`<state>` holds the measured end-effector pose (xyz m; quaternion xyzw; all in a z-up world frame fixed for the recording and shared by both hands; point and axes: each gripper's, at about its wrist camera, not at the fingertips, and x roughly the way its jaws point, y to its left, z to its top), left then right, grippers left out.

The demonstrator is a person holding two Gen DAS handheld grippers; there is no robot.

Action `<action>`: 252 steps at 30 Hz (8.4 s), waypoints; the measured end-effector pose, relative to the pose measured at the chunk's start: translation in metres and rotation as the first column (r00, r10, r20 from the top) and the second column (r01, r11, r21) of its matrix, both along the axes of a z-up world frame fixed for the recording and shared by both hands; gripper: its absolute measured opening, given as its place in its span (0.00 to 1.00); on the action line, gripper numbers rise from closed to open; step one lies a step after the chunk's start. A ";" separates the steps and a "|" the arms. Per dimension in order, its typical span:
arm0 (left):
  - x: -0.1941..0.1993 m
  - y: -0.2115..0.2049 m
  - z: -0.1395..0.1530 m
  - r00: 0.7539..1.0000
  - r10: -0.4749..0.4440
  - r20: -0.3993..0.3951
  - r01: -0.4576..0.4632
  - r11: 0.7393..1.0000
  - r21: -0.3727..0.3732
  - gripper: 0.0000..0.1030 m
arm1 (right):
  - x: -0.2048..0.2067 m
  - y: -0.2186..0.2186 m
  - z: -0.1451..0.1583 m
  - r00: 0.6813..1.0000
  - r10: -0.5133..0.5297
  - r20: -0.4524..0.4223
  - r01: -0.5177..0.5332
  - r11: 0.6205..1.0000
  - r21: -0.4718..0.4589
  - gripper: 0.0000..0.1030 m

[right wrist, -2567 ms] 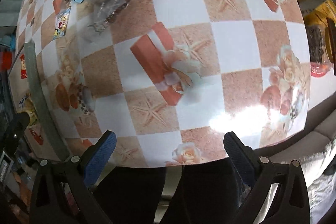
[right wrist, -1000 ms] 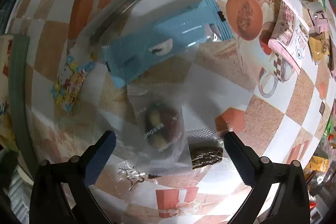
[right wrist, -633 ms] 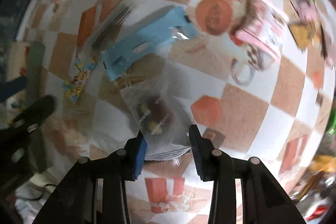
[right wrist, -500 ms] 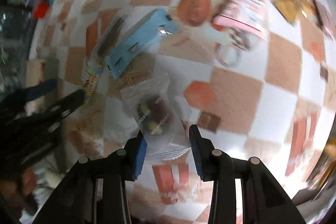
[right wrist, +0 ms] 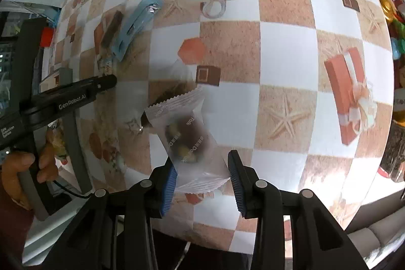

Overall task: Organize snacks
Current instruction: 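Carry the Hello Kitty packet and clear cookie packet over the beige tray, then open both tools to drop both packets into the tray, then move both tools back over the table toward the clear wrapped packets, then grasp the clear jerky packet with the right tool while the left tool grasps the clear strip packet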

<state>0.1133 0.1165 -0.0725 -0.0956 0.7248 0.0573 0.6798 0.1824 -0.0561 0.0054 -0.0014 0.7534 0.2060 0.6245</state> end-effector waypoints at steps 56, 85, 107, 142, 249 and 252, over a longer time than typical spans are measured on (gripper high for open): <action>-0.104 0.010 0.141 0.983 -0.116 0.145 0.102 0.990 0.100 0.33 | -0.035 0.010 0.039 0.987 -0.160 0.020 0.158 0.985 0.075 0.40; -0.190 0.162 0.128 0.970 0.134 0.200 -0.143 0.989 0.030 0.33 | -0.088 0.145 0.066 0.992 0.012 0.123 -0.009 1.000 -0.028 0.40; -0.242 0.221 0.103 0.934 0.319 0.159 -0.327 0.945 0.024 0.33 | -0.131 0.295 0.069 0.930 0.345 0.131 -0.346 0.938 -0.011 0.40; -0.220 0.230 0.101 0.931 0.324 0.171 -0.336 0.941 0.049 0.76 | -0.088 0.242 0.032 0.983 0.159 0.095 -0.146 0.981 -0.128 0.90; -0.041 0.004 0.021 0.987 -0.158 0.033 0.160 0.986 -0.056 0.16 | -0.041 0.024 -0.021 0.999 -0.012 0.045 0.015 0.998 -0.068 0.38; -0.058 0.009 0.026 0.991 -0.131 0.034 0.133 0.988 -0.075 0.16 | -0.050 0.017 -0.020 0.996 -0.090 0.005 0.090 0.995 -0.032 0.38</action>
